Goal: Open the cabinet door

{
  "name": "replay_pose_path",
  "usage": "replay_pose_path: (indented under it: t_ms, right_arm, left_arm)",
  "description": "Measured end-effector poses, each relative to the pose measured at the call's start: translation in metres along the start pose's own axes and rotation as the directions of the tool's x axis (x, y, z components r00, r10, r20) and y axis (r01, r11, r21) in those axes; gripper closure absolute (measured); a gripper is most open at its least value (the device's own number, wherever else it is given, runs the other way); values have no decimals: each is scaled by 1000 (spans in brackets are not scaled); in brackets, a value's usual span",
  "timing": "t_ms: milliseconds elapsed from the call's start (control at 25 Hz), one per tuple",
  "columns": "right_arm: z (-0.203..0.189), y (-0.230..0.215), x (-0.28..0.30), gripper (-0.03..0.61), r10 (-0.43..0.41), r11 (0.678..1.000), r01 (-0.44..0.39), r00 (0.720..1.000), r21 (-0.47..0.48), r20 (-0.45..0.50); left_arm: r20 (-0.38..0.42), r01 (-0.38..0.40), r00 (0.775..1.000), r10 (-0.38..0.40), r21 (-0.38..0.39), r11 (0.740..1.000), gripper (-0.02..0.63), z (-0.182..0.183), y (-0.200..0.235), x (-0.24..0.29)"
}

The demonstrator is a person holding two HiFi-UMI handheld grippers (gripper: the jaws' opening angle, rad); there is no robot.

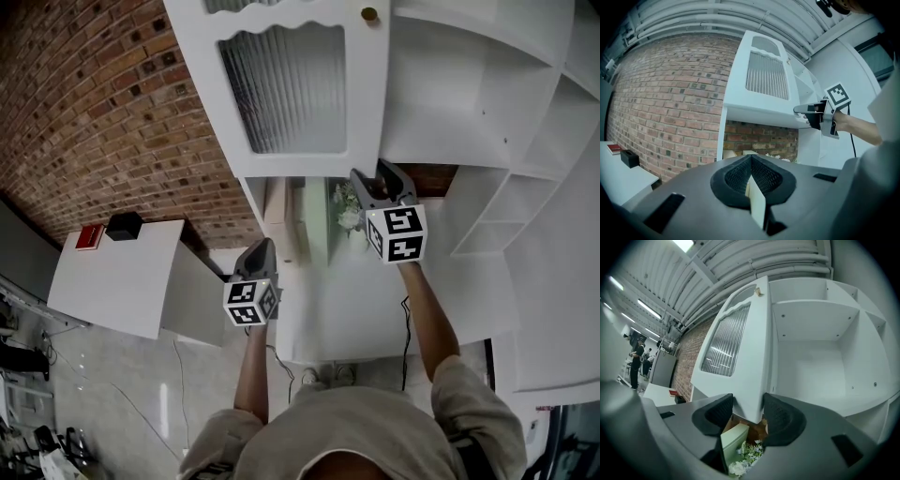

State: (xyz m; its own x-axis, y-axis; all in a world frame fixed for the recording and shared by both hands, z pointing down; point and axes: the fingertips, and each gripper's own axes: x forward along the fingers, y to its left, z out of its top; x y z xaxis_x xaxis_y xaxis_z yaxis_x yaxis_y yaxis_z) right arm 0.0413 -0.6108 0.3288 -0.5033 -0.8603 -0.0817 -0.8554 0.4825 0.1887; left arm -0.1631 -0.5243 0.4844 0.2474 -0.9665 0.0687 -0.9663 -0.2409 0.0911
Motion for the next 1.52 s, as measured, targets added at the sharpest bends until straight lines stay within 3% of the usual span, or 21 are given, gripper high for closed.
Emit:
replay_pose_path:
  t_ms: [360, 800, 1520]
  right_arm:
    - [2, 12, -30, 393, -3, 1000, 3, 1000, -5, 5]
    - [12, 43, -71, 426, -93, 995, 93, 996, 21, -2]
    - [34, 127, -133, 469, -127, 992, 127, 992, -8, -1]
  left_arm:
    - [-8, 3, 1000, -3, 6, 1000, 588, -9, -7, -29]
    - [8, 60, 998, -60, 29, 998, 588, -2, 11, -82]
    - [29, 99, 995, -100, 21, 995, 588, -5, 23, -174]
